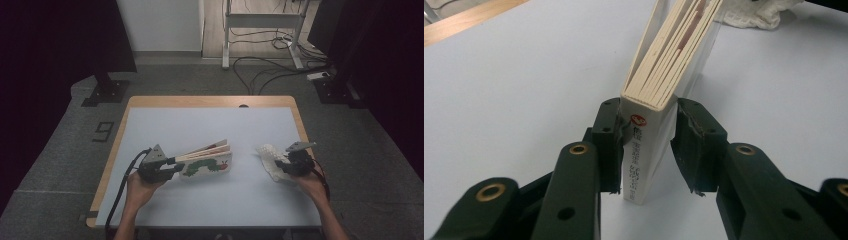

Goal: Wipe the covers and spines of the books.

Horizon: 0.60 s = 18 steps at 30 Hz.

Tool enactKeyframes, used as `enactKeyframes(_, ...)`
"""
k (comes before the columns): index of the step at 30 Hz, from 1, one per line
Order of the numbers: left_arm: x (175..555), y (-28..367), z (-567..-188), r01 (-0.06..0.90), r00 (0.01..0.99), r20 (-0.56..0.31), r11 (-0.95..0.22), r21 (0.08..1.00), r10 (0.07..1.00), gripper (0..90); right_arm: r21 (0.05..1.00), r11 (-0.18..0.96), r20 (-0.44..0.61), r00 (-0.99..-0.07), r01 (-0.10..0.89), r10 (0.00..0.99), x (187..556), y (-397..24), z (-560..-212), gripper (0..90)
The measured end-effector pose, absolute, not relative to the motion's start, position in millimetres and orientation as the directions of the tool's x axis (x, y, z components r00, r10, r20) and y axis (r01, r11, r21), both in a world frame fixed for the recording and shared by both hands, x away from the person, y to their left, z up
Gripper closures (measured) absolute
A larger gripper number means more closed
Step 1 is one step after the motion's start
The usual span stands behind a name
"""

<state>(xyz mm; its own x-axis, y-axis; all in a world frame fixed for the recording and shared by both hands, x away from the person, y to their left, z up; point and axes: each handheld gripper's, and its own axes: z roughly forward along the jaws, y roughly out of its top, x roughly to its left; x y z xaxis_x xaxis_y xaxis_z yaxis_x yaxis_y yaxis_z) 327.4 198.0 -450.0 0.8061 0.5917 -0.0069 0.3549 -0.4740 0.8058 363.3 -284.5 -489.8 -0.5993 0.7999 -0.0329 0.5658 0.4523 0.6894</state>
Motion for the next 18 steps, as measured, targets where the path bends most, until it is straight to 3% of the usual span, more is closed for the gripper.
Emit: enactKeyframes(18,329.3,199.5,-452.3,0.350,0.808,-0.006,-0.472,0.809,0.589,64.2,0.735,0.454,-0.006,-0.664,0.504,0.748,330.3,-286.6,-452.4,64.5)
